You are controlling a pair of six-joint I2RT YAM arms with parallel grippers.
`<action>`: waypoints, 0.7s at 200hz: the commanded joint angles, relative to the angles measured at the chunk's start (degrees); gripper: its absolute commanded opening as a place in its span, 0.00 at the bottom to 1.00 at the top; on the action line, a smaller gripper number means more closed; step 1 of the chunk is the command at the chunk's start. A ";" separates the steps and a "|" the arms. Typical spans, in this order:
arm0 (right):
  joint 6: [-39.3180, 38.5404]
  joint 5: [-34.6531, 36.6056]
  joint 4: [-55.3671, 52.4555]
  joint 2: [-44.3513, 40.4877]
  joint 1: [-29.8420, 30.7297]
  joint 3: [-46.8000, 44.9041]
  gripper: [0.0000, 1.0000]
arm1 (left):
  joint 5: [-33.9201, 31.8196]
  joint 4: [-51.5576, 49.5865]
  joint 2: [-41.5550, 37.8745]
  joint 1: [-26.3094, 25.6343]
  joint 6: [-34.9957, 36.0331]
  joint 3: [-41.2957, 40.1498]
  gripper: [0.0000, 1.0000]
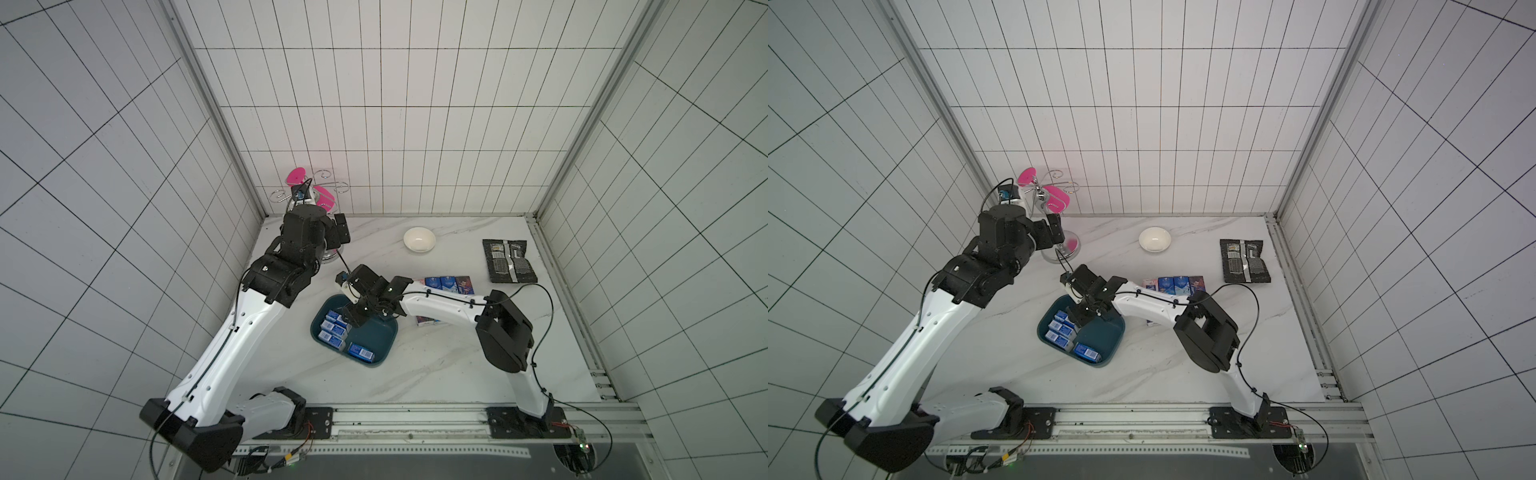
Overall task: Take the pocket tissues out of the storage box
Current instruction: Pick up the pocket tissues from the storage box.
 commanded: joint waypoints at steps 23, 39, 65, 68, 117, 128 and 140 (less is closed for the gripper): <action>-1.30 -1.39 -2.77 2.52 0.07 3.72 0.45 | -0.24 -0.72 -1.69 0.81 0.66 -0.51 0.98; -1.22 -2.46 -2.95 3.36 0.07 4.27 0.45 | -0.06 -0.80 -1.51 1.01 0.66 -0.56 0.99; -0.95 -3.09 -2.89 4.53 0.07 4.75 0.44 | 0.38 -0.71 -1.20 1.00 0.66 -0.44 0.99; -0.90 -3.11 -2.87 4.60 0.07 4.76 0.44 | 0.38 -0.72 -1.14 1.00 0.66 -0.47 0.99; -1.21 -3.33 -3.41 5.85 0.02 6.05 0.44 | 0.72 -0.51 -0.83 1.00 0.48 -0.20 0.99; -1.21 -3.50 -3.45 6.26 -0.02 6.26 0.44 | 0.75 -0.54 -0.90 1.00 0.47 -0.29 0.98; -1.08 -3.76 -3.39 6.85 -0.02 6.75 0.44 | 0.73 -0.56 -0.95 1.00 0.47 -0.34 0.99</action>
